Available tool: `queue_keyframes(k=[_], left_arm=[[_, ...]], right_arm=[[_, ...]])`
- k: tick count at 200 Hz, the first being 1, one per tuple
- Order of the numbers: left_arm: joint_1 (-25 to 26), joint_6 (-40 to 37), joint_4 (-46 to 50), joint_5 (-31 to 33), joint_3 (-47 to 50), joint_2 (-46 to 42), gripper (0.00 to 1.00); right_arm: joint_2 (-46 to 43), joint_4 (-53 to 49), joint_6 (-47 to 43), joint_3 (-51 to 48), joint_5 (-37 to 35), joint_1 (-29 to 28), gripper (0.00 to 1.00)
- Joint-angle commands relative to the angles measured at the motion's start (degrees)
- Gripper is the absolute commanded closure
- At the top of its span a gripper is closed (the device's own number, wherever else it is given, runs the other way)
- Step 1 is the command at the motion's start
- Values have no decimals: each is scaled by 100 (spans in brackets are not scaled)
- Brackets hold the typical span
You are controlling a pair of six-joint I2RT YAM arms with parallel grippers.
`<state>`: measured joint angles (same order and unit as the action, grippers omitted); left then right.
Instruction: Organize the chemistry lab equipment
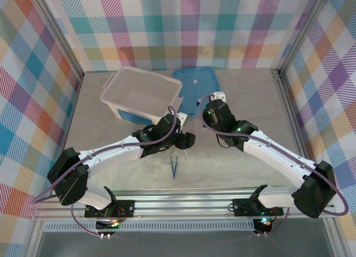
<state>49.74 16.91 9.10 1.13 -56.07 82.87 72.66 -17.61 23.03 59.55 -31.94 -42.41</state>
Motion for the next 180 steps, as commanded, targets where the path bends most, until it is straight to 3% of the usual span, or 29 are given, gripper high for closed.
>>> queue_keyframes(k=[1,56,180], left_arm=[[-43,23,179,-103,-53,14,37],[-42,-120,631,-403,-413,493,39],[-102,64,449,-508,-98,136,39]], right_arm=[[74,619,-275,-85,-798,-55,91],[513,1349,-655,-223,-1069,-56,91],[1239,2220,-652,-523,-966,57,90]])
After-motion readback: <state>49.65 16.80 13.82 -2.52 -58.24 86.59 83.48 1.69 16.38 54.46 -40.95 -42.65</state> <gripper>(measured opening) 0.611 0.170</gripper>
